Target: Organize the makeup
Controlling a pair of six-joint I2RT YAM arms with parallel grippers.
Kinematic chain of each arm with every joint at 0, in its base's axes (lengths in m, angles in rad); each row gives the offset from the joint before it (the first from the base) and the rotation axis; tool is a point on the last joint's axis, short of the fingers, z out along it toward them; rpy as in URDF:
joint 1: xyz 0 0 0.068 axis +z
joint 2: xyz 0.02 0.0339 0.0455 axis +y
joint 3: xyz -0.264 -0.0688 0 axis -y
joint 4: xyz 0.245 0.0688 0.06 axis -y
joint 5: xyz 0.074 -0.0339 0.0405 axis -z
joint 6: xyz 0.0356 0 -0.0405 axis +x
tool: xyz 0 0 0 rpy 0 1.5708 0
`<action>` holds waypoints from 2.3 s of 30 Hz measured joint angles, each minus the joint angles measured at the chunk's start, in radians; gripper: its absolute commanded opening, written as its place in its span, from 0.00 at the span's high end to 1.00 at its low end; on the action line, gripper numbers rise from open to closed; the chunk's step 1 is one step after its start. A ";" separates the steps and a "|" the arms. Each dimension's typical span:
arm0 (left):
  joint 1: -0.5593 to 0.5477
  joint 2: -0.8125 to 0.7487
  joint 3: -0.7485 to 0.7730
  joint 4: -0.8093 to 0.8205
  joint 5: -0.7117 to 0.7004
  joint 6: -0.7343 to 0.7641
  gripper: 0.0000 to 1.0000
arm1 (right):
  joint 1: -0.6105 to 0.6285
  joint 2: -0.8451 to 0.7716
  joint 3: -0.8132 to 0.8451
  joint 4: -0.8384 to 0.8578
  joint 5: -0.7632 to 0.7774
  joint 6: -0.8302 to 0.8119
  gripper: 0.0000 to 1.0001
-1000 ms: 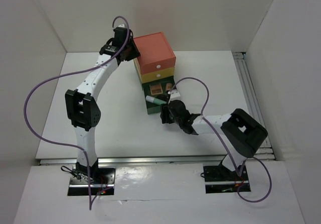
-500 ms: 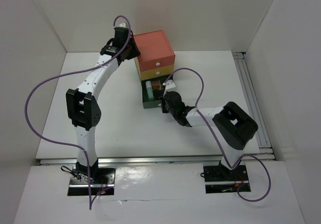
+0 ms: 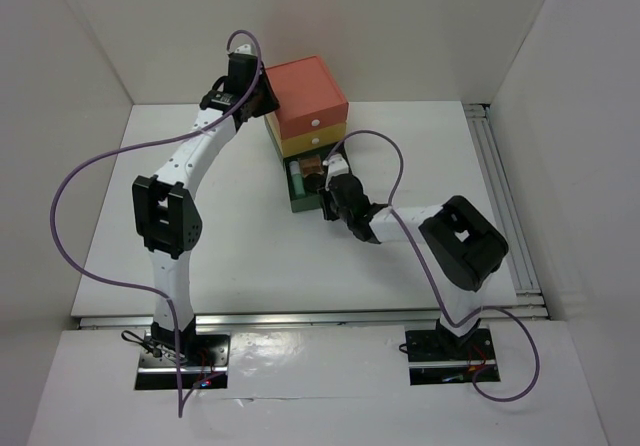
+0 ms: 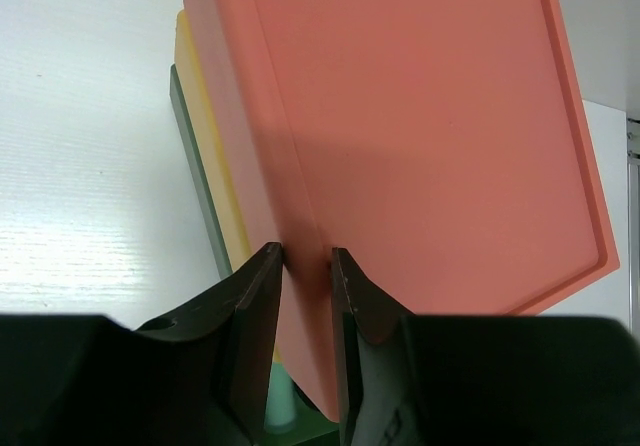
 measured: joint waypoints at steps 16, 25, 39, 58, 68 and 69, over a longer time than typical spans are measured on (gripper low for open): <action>0.011 0.008 -0.002 0.031 0.006 0.018 0.66 | 0.014 0.123 0.092 -0.051 0.111 -0.006 0.81; 0.011 0.010 -0.002 0.038 0.007 0.031 0.67 | -0.002 0.039 0.066 -0.061 0.138 0.001 0.81; 0.011 0.011 -0.002 0.045 0.018 0.064 0.71 | -0.168 0.071 0.142 -0.066 0.092 -0.039 0.77; 0.014 0.014 -0.002 0.051 0.040 0.086 0.72 | -0.142 0.285 0.239 0.220 0.017 -0.015 0.74; 0.019 0.017 -0.014 0.084 0.055 0.105 0.72 | -0.185 0.493 0.428 0.497 0.007 0.129 0.68; 0.019 0.017 -0.016 0.090 0.055 0.105 0.72 | -0.188 0.504 0.427 0.523 0.006 0.144 0.66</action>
